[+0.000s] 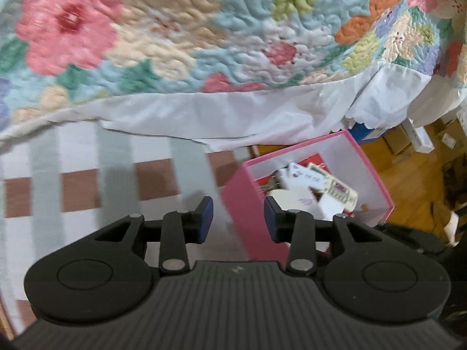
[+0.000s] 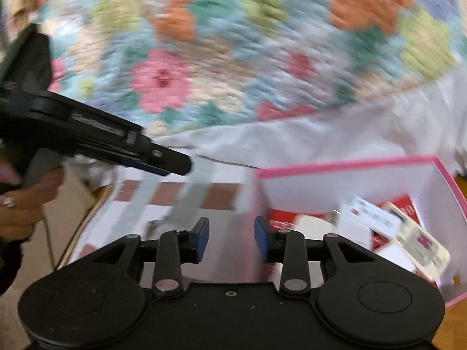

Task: Organize rigid objects
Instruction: 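Move the left tool back down to the remaining keys, then close the left gripper on the remaining keys and lift them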

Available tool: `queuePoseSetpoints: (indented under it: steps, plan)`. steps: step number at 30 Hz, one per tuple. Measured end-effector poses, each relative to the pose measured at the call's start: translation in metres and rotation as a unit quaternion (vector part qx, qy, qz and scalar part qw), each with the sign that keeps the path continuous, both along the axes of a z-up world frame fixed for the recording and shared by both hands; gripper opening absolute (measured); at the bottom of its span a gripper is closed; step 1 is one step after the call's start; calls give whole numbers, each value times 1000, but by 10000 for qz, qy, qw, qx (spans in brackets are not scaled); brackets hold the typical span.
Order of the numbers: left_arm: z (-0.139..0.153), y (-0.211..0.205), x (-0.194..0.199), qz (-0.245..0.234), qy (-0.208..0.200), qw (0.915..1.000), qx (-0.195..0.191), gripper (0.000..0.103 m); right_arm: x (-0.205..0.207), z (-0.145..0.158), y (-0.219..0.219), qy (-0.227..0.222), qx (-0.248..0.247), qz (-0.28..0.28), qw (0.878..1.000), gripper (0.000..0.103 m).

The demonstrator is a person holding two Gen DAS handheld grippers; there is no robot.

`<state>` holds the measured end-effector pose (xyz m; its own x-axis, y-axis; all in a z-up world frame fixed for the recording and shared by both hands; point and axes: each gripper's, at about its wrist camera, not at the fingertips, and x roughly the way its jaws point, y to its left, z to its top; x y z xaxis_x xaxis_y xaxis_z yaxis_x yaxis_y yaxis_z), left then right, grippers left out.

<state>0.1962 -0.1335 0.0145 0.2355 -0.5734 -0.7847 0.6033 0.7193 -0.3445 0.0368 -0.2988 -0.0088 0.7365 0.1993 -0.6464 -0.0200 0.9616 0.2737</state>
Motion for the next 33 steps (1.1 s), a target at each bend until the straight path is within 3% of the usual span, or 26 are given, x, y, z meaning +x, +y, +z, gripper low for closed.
queuePoseSetpoints:
  steps: [5,9,16,20,29,33]
  plan:
    - [4,49,3,203,-83,9995,218,41,8,28,45,-331,-308,823,9956,52]
    - [-12,84,15,485,-4,9983,328,42,22,22,75,-304,-511,1330,9893,58]
    - [-57,124,34,884,237,9950,406,46,49,-21,110,45,-704,1694,9830,67]
    - [-89,136,46,1052,534,9919,480,46,66,-59,134,702,-647,1874,9776,69]
    - [-161,141,66,1235,590,9898,397,47,96,-121,156,660,-760,1781,9789,69]
    - [-168,126,68,1029,207,9929,565,47,104,-132,161,538,-779,1715,9806,69]
